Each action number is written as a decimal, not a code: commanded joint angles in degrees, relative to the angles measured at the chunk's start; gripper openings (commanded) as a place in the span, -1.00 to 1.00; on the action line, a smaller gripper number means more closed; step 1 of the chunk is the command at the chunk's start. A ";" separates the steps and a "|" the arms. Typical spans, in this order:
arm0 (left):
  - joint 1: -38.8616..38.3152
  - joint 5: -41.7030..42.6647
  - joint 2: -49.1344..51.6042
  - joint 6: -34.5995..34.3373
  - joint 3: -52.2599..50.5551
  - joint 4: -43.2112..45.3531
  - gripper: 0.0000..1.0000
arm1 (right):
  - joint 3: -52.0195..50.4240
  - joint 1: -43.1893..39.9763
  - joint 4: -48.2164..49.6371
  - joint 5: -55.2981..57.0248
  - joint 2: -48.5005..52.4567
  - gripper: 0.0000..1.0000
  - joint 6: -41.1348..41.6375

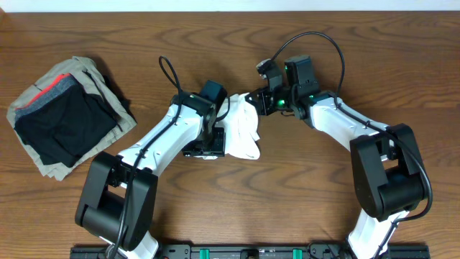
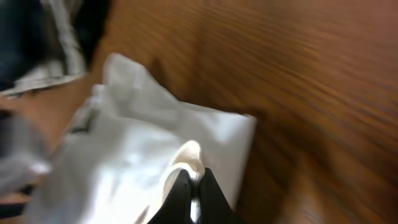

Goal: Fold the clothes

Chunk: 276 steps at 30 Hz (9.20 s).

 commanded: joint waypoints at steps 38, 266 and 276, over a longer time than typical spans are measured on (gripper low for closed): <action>5.40 -13.81 -11.78 2.62 1.70 5.81 0.27 | 2.36 -4.59 -9.81 -29.46 -2.86 -0.59 4.07; 9.38 29.11 5.95 9.35 -8.11 19.34 0.83 | 4.90 -15.06 -42.53 -11.52 -9.97 -0.61 -8.76; 9.20 24.35 4.94 9.40 -8.09 19.47 -0.88 | 4.90 -15.06 -42.60 -11.54 -9.97 -0.61 -8.76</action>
